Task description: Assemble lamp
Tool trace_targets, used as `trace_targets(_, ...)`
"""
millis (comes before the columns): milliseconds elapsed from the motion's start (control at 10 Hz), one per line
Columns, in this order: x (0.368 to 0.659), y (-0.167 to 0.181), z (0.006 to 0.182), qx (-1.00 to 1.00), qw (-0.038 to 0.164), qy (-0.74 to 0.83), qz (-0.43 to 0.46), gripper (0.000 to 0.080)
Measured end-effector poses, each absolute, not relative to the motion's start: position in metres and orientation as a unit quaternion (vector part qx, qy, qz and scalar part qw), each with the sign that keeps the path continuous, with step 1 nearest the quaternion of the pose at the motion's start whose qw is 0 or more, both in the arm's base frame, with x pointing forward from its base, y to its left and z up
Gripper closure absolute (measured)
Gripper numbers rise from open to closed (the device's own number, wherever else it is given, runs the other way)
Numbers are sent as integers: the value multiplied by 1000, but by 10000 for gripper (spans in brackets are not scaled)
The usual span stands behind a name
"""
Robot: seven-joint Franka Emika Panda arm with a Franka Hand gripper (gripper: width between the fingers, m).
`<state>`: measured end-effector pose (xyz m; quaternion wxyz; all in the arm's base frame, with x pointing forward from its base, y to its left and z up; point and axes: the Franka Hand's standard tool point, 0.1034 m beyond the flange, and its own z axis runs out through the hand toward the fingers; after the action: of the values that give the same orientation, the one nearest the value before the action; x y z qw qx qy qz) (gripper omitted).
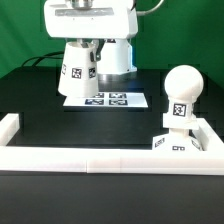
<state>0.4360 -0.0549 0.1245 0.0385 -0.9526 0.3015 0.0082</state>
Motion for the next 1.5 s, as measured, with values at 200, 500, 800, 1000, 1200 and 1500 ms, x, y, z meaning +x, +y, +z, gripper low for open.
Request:
trace_targets(200, 439, -49, 127, -953, 42, 300, 8, 755)
trace_targets(500, 461, -20, 154, -949, 58, 311, 10, 755)
trace_targets(800, 492, 13, 177, -939, 63, 337, 1, 755)
trace_targets(1000, 491, 18, 168, -941, 54, 333, 3, 755)
trace_targets(1200, 491, 18, 167, -941, 54, 333, 4, 755)
trace_targets(1500, 497, 24, 175, -943, 58, 327, 3, 755)
